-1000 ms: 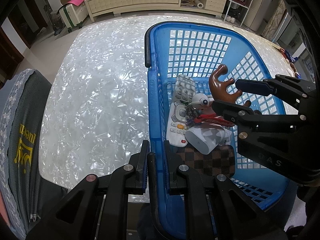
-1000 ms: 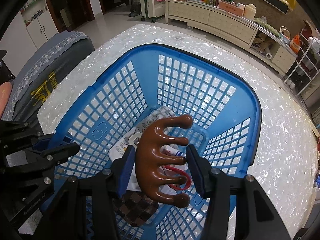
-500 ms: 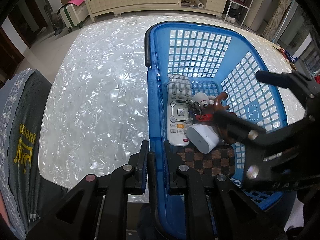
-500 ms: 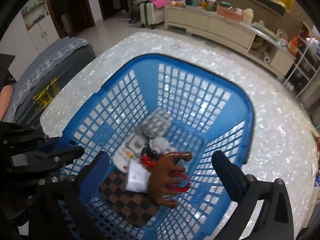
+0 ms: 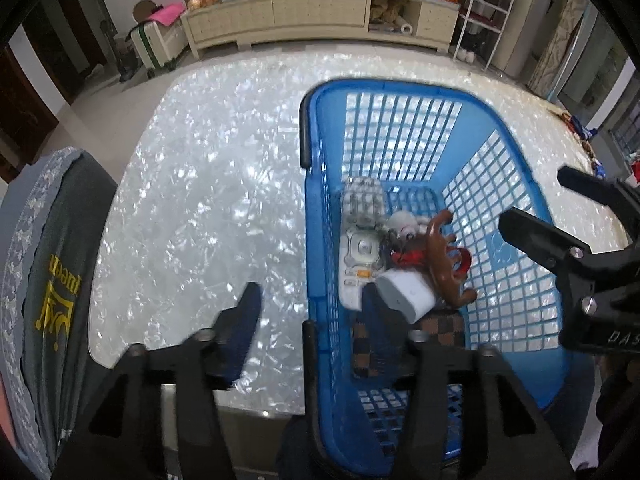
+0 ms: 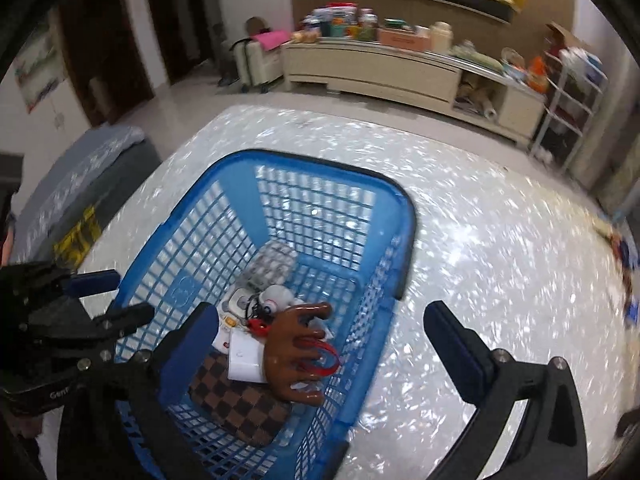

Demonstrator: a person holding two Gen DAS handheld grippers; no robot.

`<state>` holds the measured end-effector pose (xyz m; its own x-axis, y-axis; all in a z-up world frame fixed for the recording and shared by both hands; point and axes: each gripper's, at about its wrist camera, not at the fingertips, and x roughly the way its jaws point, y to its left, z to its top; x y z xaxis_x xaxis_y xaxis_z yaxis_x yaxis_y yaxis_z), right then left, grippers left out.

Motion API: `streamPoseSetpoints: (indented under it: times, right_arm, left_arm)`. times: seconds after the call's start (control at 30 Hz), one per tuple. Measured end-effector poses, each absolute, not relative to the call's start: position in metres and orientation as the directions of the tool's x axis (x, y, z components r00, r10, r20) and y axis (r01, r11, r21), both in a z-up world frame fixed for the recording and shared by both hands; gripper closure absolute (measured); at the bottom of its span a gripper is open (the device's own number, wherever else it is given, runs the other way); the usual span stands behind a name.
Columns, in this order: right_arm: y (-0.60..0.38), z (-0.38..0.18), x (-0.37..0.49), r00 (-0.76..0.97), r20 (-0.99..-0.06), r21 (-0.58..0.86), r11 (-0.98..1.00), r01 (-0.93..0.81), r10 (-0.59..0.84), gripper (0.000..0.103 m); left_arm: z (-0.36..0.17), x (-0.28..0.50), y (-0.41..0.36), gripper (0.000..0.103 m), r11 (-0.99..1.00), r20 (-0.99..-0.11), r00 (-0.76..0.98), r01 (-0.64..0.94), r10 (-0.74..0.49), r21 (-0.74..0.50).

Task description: Organize rigid objects

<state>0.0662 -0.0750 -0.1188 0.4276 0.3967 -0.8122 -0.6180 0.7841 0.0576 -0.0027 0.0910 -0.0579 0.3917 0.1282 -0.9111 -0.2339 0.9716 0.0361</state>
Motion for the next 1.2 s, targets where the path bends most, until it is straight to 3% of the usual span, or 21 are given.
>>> streamPoseSetpoints:
  times: [0.13,0.23,0.53,1.0,1.2]
  right_arm:
    - [-0.090,-0.113,0.065,0.457,-0.802,0.071,0.820,-0.567,0.385,0.000]
    - [-0.104,-0.105,0.060,0.479,-0.793,0.083,0.845,-0.528,0.377,0.000]
    - [-0.141,-0.085,0.037,0.561,-0.771,0.053,0.909,-0.412,0.300,0.000]
    - [-0.170,-0.067,0.012,0.606,-0.733,0.081,0.924,-0.374,0.310,0.000]
    - [-0.179,-0.066,0.009,0.614,-0.726,0.092,0.927,-0.363,0.312,0.000]
  left_arm:
    - [-0.046,-0.003,0.081,0.023,0.975,-0.893,0.432,-0.219,0.128,0.034]
    - [-0.037,-0.005,0.071,0.018,0.977,-0.874,0.469,-0.210,0.126,0.028]
    - [-0.008,-0.009,0.043,0.018,0.979,-0.815,0.570,-0.203,0.105,-0.016]
    - [0.023,-0.024,0.004,0.017,0.989,-0.778,0.621,-0.151,0.096,0.001]
    - [0.029,-0.033,-0.001,0.009,0.988,-0.775,0.623,-0.152,0.104,0.011]
